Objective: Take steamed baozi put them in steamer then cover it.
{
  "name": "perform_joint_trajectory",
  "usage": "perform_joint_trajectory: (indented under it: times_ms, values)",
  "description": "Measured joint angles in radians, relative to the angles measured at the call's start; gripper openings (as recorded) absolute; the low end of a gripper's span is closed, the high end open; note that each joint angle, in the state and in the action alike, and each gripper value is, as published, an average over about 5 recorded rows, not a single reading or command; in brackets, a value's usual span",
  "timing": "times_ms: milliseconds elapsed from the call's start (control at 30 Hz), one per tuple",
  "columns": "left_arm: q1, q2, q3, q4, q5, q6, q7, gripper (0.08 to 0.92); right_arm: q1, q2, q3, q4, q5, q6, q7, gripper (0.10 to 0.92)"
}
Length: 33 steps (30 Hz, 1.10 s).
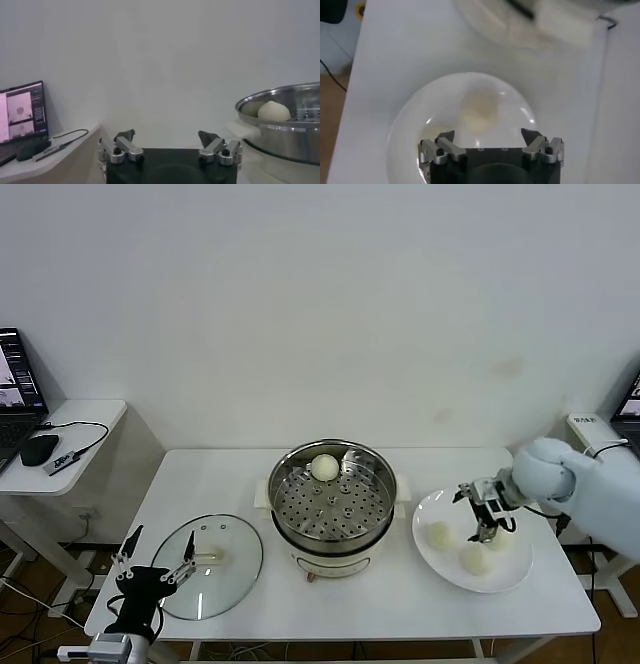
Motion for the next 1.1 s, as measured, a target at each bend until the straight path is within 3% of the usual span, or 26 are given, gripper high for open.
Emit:
perform_joint_trajectory:
  times_ms: [533, 933, 1100]
  values:
    - [-0.004, -0.003, -0.006, 0.026, 0.0, -0.002, 0.001, 0.823, -0.149, 0.151, 0.089, -0.166, -0.07, -0.005, 0.022, 0.788]
    - [-0.008, -0.006, -0.005, 0.031, 0.0, -0.002, 0.001, 0.823, -0.179, 0.218, 0.114, -0.24, -0.088, -0.016, 0.029, 0.601]
    - [-0.008, -0.007, -0.003, 0.031, 0.0, -0.002, 0.001, 0.823, -0.168, 0.218, 0.111, -0.244, -0.085, -0.017, 0.017, 0.572]
